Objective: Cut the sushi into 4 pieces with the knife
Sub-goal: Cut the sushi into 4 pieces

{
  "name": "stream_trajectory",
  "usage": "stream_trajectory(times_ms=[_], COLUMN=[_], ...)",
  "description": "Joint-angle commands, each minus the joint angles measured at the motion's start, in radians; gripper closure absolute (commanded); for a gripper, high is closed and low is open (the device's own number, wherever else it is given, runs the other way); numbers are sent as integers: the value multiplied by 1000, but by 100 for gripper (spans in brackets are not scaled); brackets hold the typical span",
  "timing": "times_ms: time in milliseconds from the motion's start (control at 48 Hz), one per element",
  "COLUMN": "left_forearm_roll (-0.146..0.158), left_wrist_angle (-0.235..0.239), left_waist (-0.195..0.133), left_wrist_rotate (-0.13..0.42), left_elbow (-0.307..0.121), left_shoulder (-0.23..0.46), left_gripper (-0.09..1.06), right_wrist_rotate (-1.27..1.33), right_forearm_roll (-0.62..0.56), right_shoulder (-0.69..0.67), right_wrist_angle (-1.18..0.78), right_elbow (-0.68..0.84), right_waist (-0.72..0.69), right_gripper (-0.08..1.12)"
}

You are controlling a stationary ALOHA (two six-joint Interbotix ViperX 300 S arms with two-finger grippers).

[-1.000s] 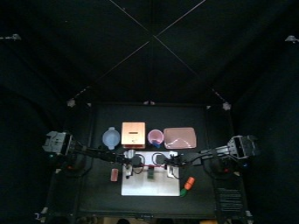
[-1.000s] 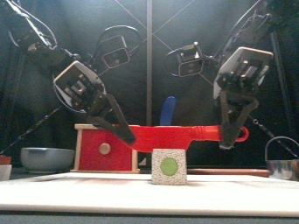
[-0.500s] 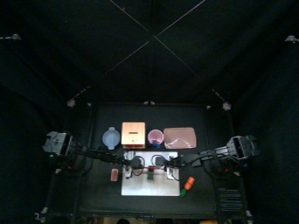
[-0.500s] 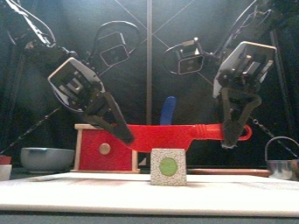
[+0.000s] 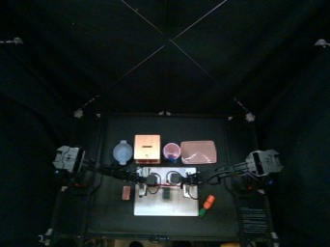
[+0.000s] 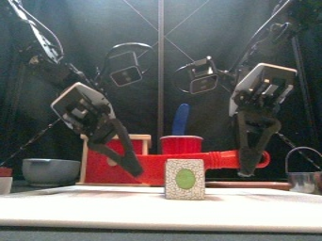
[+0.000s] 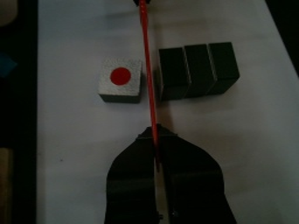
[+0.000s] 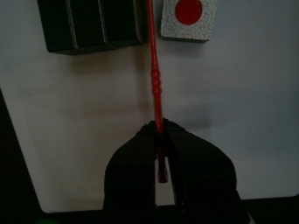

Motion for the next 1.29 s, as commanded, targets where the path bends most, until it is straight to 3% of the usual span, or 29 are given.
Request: stream_trajectory(times_ms=[21, 125, 458, 667, 854, 1125, 1292], left_forearm_roll=[0, 2, 5, 18, 29, 55, 52], left_wrist_angle=[3, 3, 3, 3, 3, 3, 3], left_waist=[-2, 3, 87, 106, 104, 87, 25], left_wrist_rotate=[3, 6, 9, 9, 9, 8, 5], left_elbow=[-15, -23, -35, -35, -38, -38, -37], left_shoulder=[14, 28, 29, 12, -17, -120, -156], left_gripper=[69, 69, 69, 69, 69, 69, 69], right_wrist_rotate=[2, 2, 2, 0, 2, 2, 3], right_forearm_roll=[-8, -14, -64, -84, -78, -55, -28], right_shoulder=[-6, 3, -2, -26, -74, -160, -169], right_wrist_angle=[-17, -18, -18, -17, -2, 3, 3], right_elbow=[-2, 3, 2, -3, -9, -31, -31], right_waist=[-15, -34, -98, -120, -117, -69, -17], right_gripper=[85, 85, 85, 85, 85, 85, 85])
